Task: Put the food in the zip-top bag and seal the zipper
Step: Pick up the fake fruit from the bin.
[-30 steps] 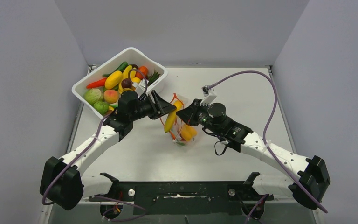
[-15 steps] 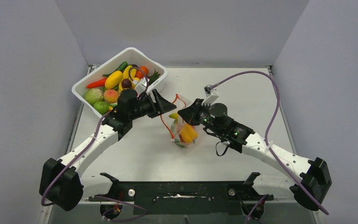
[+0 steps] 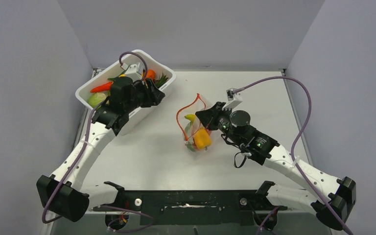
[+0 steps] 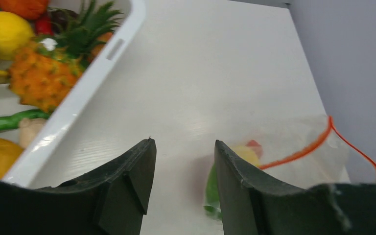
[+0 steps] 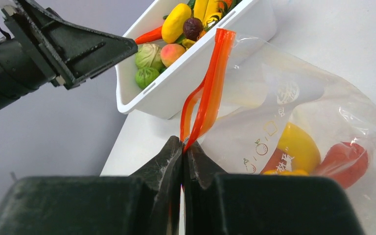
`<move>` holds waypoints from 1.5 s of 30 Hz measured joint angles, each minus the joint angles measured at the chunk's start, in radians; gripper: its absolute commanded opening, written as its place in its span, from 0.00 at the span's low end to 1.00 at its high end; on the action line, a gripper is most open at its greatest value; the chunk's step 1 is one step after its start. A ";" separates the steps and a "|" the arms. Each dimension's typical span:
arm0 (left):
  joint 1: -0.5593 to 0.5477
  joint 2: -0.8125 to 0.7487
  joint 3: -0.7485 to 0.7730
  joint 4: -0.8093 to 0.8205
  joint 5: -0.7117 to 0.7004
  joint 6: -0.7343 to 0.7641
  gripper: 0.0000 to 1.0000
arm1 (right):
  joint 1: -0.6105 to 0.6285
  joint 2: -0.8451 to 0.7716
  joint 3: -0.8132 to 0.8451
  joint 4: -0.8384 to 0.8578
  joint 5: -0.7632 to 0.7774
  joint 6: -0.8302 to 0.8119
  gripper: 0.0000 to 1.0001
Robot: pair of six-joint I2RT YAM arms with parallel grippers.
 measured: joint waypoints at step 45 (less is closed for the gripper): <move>0.425 0.764 0.362 0.057 -0.106 0.291 0.67 | -0.006 -0.010 0.000 -0.060 0.032 -0.034 0.00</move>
